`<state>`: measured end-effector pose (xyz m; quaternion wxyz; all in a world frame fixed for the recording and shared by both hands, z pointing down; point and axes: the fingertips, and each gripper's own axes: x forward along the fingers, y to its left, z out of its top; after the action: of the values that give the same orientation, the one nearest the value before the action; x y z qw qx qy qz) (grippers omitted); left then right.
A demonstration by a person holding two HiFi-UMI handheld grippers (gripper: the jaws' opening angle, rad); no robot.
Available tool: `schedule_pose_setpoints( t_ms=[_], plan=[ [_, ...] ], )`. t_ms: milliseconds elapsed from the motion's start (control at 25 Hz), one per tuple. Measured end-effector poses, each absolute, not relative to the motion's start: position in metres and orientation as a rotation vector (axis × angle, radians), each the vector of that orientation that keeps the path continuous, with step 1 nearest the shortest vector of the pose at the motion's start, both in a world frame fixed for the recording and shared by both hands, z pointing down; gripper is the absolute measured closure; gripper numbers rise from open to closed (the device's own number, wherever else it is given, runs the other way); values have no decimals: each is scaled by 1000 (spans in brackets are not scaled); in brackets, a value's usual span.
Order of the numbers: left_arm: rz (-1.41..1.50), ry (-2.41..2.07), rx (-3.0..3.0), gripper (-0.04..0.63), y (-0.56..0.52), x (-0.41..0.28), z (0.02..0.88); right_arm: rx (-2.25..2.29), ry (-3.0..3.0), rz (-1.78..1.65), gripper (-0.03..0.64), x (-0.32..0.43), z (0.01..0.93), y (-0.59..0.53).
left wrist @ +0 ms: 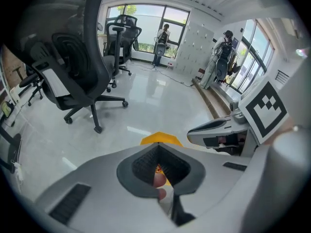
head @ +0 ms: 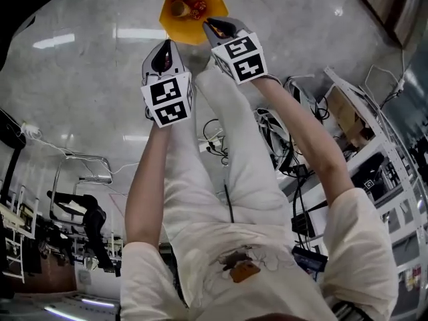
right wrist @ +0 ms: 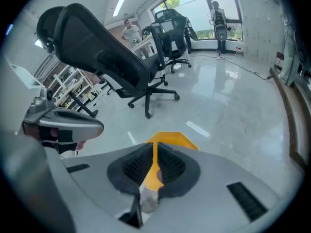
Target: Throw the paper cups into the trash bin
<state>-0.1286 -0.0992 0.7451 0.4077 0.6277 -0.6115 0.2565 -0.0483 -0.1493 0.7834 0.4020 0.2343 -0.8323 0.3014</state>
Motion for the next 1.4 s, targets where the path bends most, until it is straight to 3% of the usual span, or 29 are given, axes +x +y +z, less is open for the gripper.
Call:
schedule_pose_setpoints(
  t_ms=[880,1400],
  plan=[
    [453,-1624,1840,592,-71,-105,339,595,-2413,582,609,-25,346,-118],
    [398,-1644,2056,592,-48,-92,191,631,-2612,422,609,-10,191,-82]
  ],
)
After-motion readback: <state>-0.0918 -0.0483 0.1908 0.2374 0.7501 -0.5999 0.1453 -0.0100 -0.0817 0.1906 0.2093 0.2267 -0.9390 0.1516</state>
